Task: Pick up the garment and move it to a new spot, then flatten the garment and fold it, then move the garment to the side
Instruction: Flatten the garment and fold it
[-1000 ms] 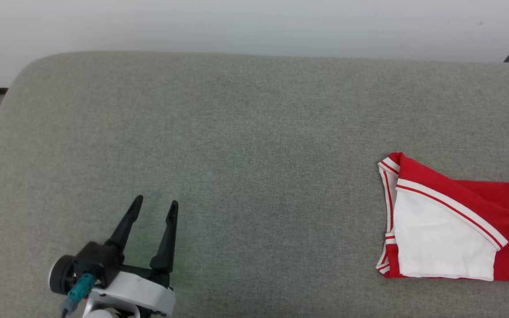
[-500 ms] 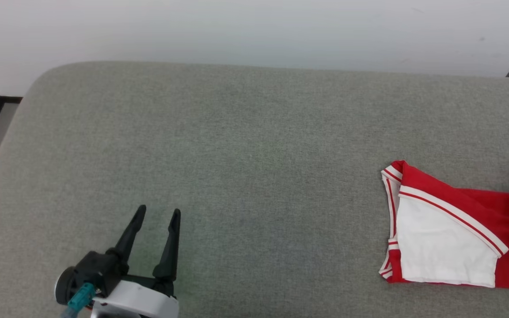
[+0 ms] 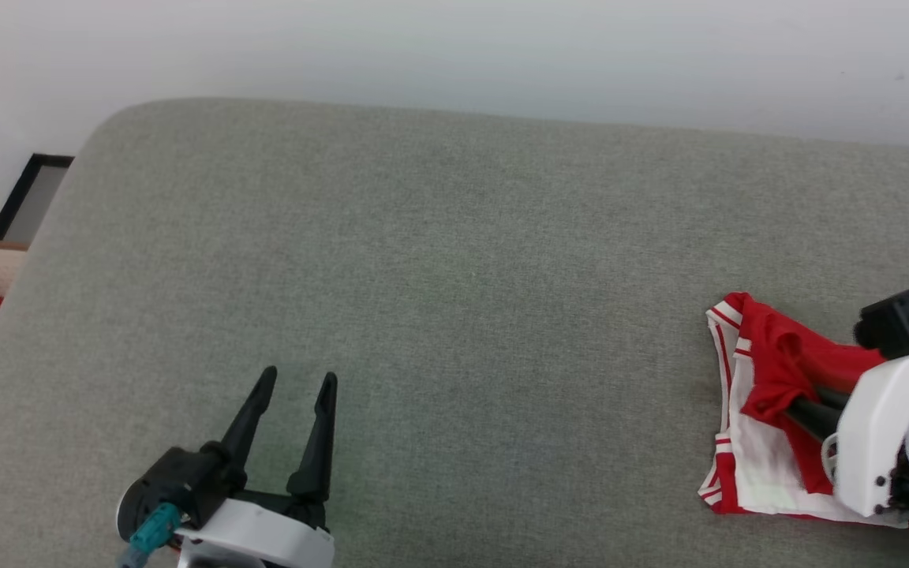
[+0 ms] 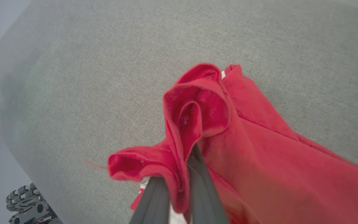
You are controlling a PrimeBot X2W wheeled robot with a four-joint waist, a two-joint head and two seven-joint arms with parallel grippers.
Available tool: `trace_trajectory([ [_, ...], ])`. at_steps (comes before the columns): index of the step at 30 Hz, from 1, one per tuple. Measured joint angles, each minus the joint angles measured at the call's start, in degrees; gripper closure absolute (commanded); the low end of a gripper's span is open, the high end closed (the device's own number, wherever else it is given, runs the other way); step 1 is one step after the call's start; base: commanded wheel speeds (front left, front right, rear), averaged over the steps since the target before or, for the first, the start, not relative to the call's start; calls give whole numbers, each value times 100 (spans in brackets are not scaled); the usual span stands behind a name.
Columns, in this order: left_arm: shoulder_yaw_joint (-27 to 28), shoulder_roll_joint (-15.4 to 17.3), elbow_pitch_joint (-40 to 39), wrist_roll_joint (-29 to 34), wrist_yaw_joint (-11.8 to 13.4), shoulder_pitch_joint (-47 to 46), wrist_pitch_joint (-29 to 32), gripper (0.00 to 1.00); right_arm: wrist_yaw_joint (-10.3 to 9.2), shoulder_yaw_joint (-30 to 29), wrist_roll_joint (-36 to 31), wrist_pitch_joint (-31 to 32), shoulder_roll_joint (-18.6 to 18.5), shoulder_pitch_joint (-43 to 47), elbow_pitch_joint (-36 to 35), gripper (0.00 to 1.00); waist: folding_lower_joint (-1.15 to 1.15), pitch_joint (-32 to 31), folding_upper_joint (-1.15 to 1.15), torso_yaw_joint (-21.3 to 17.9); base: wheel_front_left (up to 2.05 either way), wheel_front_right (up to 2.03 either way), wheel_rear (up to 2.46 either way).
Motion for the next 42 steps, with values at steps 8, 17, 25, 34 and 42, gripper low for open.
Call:
trace_trajectory([
  [8,-30,-4,10,-42,0,-152,0,0,0,15,-461,33,287,-22,397,100,0,142,0,93,0,0,0],
  [17,-65,-15,142,-49,0,-245,0,0,0,192,-632,-316,544,-122,662,22,0,206,0,20,0,0,0],
  [25,-29,19,229,-120,0,-237,0,0,0,69,-203,-758,536,-289,692,0,0,69,0,-154,0,0,0],
  [34,-18,53,379,-271,0,-115,0,0,0,-141,229,-1669,259,-287,1193,0,0,-203,0,-371,0,0,0],
  [42,187,112,732,-414,0,70,0,0,0,-118,-378,-3398,447,-238,2383,0,0,-472,0,-572,0,0,0],
])
